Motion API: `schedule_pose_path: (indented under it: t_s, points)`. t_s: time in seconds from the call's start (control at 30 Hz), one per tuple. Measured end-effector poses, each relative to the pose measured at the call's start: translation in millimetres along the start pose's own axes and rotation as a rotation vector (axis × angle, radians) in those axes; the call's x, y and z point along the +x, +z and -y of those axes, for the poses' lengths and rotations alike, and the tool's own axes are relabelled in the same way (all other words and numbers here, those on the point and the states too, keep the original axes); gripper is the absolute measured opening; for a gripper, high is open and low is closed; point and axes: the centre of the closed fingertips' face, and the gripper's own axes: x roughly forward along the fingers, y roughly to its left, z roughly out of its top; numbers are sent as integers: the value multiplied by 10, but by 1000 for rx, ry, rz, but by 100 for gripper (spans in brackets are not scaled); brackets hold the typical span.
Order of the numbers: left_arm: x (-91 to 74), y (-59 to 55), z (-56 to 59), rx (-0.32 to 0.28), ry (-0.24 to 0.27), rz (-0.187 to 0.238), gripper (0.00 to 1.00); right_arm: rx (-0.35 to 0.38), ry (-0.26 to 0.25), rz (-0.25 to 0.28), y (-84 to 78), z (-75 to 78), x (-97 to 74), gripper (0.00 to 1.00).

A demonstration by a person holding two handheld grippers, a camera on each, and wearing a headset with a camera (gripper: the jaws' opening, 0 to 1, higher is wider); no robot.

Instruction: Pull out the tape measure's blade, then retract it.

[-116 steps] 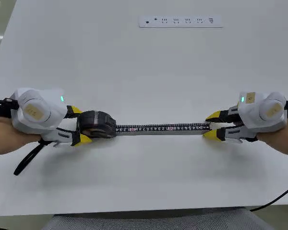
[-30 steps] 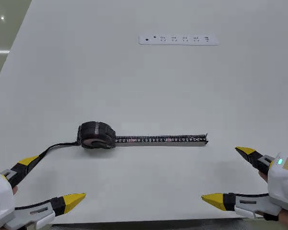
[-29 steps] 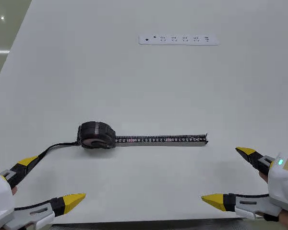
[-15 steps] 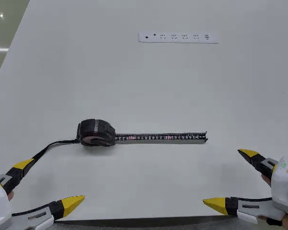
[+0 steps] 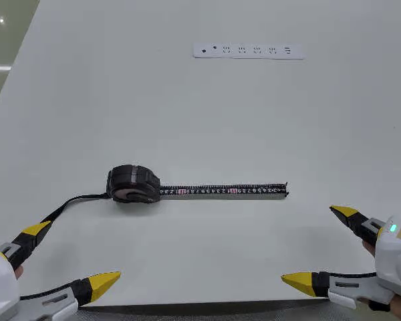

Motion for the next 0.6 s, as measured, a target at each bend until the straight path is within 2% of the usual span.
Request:
schedule_pose_path:
  t_s: [0.6]
  points:
    - [250,213,112,14,2,0,90,-4,6,12,57,9,31,96]
